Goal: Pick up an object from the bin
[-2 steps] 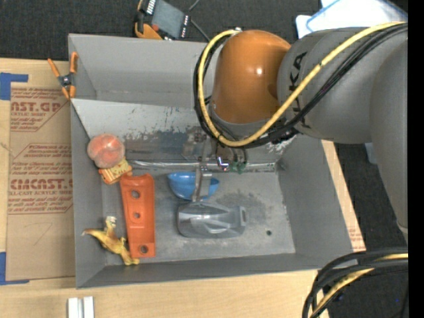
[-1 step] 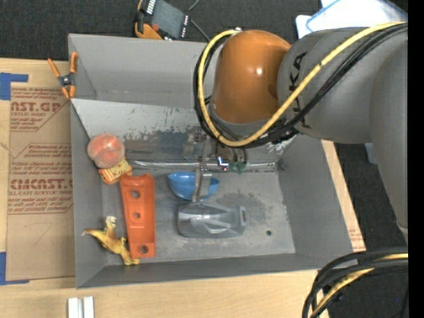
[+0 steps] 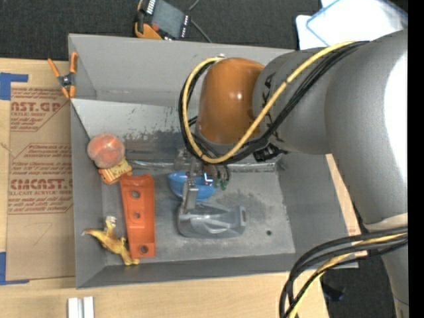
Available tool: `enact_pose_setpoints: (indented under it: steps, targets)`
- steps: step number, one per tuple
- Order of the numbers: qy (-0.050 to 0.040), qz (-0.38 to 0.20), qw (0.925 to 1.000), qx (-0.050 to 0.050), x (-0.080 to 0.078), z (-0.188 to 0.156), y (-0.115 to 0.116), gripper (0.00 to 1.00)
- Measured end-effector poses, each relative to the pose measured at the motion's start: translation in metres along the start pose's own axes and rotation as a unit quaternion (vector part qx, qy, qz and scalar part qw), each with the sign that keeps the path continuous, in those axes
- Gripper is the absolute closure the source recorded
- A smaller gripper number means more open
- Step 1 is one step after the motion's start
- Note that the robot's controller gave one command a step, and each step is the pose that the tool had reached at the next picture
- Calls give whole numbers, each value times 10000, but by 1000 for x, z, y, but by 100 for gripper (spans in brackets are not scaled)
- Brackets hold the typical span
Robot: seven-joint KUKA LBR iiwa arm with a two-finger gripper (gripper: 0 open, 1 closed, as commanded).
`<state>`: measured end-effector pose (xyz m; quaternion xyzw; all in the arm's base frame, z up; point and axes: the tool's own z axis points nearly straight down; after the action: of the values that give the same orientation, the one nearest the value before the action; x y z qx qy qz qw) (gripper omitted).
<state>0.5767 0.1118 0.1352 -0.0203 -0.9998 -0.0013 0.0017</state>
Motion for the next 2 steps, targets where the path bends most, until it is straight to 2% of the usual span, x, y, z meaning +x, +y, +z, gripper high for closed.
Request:
enact_pose_setpoints:
  steps: [1, 2]
  targets:
    - [-71, -173, 9998, -6, 3, 6, 10, 0]
    - [-36, -92, 10000, -1, -4, 6, -14, 0]
